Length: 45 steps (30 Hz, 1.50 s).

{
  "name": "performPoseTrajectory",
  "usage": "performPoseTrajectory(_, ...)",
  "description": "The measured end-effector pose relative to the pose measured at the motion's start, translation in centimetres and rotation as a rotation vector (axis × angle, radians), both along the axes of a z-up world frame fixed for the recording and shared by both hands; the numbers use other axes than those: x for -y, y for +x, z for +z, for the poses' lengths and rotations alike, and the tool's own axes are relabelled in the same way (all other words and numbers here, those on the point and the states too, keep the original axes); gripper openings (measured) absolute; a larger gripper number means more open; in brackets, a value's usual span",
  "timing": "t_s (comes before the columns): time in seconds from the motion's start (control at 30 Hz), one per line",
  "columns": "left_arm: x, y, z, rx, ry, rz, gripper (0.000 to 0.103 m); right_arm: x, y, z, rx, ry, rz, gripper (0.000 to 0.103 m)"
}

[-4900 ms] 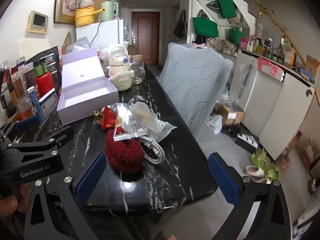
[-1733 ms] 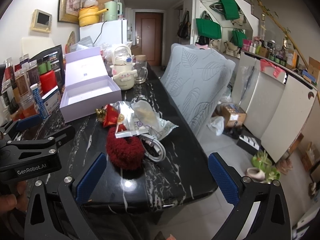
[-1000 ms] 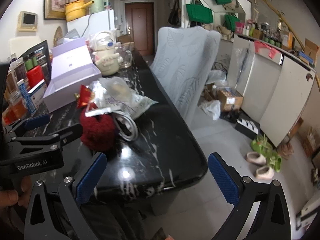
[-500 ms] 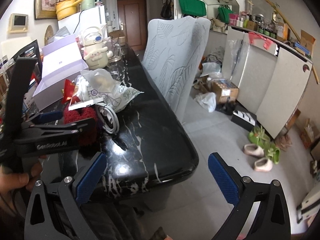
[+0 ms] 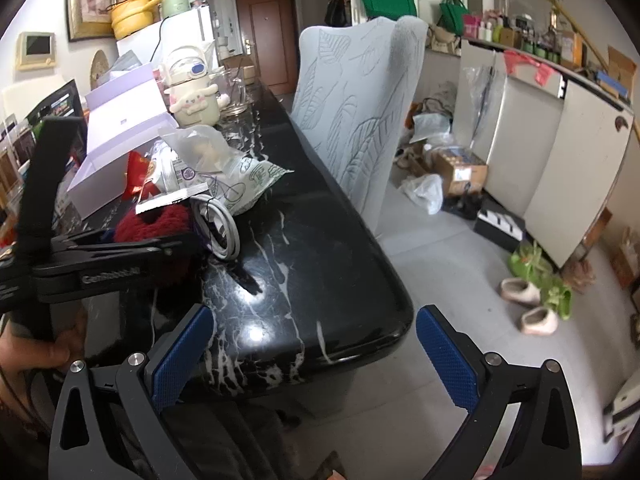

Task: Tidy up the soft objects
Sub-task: 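Grasp the red fuzzy scrunchie with the left gripper while the right gripper reaches toward the white cable, then grasp the coiled white cable with the right gripper while the left gripper lifts the scrunchie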

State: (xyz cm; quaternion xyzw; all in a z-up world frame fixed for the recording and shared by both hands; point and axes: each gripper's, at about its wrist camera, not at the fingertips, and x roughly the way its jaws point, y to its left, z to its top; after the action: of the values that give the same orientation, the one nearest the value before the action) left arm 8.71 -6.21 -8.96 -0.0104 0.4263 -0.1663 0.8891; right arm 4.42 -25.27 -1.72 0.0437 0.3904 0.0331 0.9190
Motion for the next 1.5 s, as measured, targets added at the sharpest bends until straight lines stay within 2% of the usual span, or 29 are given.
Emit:
performPoseTrajectory(0.13, -1.4, -0.6, 0.2, 0.001, -0.048, 0.018, 0.049, -0.3, 0.3, -0.2, 0.007, 0.012, 0.012, 0.103)
performPoseTrajectory(0.27, -2.8, -1.6, 0.7, 0.013, -0.058, 0.045, 0.049, -1.4, 0.6, -0.3, 0.022, 0.011, 0.051, 0.103)
performPoseTrajectory(0.47, -4.5, -3.1, 1.1, 0.042, 0.013, 0.098, 0.049, -2.8, 1.6, -0.3, 0.054, 0.015, 0.093, 0.102)
performPoseTrajectory(0.67, -6.9, -4.3, 1.2, 0.058, 0.06, 0.162, 0.049, -4.2, 3.6, -0.7, 0.058, 0.025, 0.124, 0.089)
performPoseTrajectory(0.73, -7.8, -4.6, 1.3, 0.054, 0.051, 0.174, 0.049, -4.4, 4.0, -0.5, 0.079, 0.045, 0.138, 0.085)
performPoseTrajectory(0.8, -8.4, -4.8, 1.4, 0.053, 0.039, 0.183, 0.049, -4.4, 4.4, -0.3, 0.099, 0.059, 0.139, 0.085)
performPoseTrajectory(0.9, -8.7, -4.9, 1.2, 0.062, 0.064, 0.198, 0.049, -4.6, 5.2, 0.1, 0.12, 0.061, 0.134, 0.085)
performPoseTrajectory(0.97, -8.8, -4.8, 1.0, 0.051, 0.041, 0.196, 0.049, -4.7, 5.4, 0.3, 0.138, 0.064, 0.146, 0.085)
performPoseTrajectory(1.07, -8.6, -4.8, 0.8, 0.05, 0.043, 0.189, 0.049, -5.1, 5.8, 0.1, 0.13, 0.067, 0.177, 0.085)
performPoseTrajectory(1.17, -8.1, -4.9, 0.7, 0.059, 0.065, 0.182, 0.049, -5.5, 5.9, -0.4, 0.113, 0.072, 0.199, 0.068)
performPoseTrajectory(1.23, -8.0, -4.8, 0.6, 0.056, 0.063, 0.18, 0.049, -5.5, 5.8, -0.7, 0.108, 0.089, 0.208, 0.046)
performPoseTrajectory(1.27, -8.1, -4.7, 0.5, 0.054, 0.061, 0.181, 0.049, -5.5, 5.7, -0.8, 0.109, 0.093, 0.21, 0.042)
performPoseTrajectory(1.33, -8.1, -4.8, 0.4, 0.053, 0.058, 0.183, 0.049, -5.4, 5.2, -0.9, 0.121, 0.09, 0.206, 0.022)
performPoseTrajectory(1.4, -8.1, -4.8, 0.4, 0.053, 0.056, 0.185, 0.049, -5.3, 4.9, -0.9, 0.129, 0.087, 0.201, 0.013)
performPoseTrajectory(1.5, -8.1, -4.8, 0.3, 0.06, 0.058, 0.187, 0.049, -5.0, 4.3, -0.8, 0.133, 0.097, 0.206, 0.012)
